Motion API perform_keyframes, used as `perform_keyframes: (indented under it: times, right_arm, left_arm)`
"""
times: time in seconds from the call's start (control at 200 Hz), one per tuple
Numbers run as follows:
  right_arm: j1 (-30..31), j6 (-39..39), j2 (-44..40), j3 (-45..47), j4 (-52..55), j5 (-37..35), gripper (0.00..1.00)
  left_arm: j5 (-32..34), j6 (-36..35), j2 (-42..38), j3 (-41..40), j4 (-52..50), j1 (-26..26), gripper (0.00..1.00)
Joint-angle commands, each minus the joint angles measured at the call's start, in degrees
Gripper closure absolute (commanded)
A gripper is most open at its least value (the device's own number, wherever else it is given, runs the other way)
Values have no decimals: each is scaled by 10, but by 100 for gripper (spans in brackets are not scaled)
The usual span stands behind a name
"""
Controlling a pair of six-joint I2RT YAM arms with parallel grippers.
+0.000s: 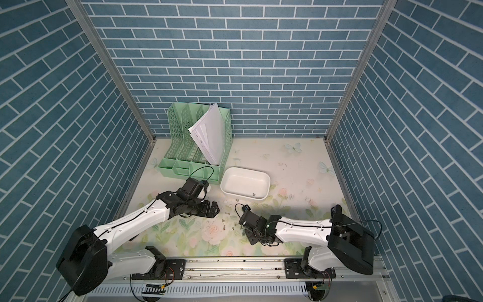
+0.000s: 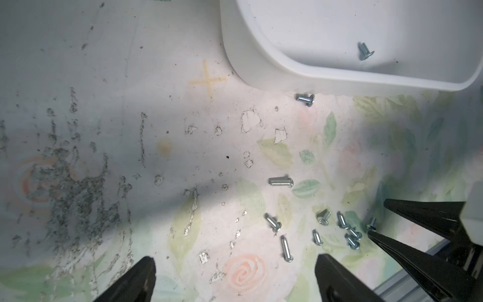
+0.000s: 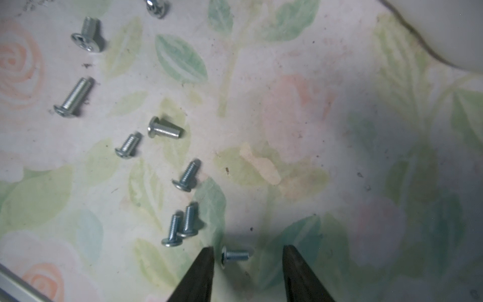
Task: Put the screws on the desktop into the storage box
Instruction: Pick up the screw from the center of the board.
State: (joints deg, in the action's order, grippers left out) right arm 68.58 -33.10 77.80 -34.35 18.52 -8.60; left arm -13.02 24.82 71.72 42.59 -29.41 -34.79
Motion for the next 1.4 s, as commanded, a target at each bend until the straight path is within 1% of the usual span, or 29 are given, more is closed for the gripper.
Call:
perform_keyframes:
  times: [0.0, 0.27, 0.41, 0.675, 0.89, 1.11, 1.26, 1.395]
  right_arm:
    - [7, -17, 10, -13, -5, -7, 56]
    - [13, -20, 20, -14, -7, -6, 64]
    - [13, -20, 22, -16, -7, -5, 71]
    - [13, -17, 23, -19, -2, -10, 79]
    - [13, -15, 16, -27, 7, -20, 81]
    - [6, -3, 2, -42, 25, -36, 82]
    - [-11, 12, -18, -56, 38, -44, 82]
    - [-43, 37, -38, -74, 48, -50, 82]
  left_arm:
    - [-11, -8, -9, -8, 6, 3, 0]
    - [-10, -9, -8, -10, 8, 3, 0]
    - [-10, -10, -7, -13, 10, 3, 0]
    - [-10, -12, -3, -10, 10, 3, 0]
    - [-11, -14, 2, -6, 9, 3, 0]
    - [-12, -14, 6, -3, 10, 3, 0]
    - [-13, -13, 6, -5, 11, 3, 0]
    - [-15, -10, 7, -8, 15, 3, 0]
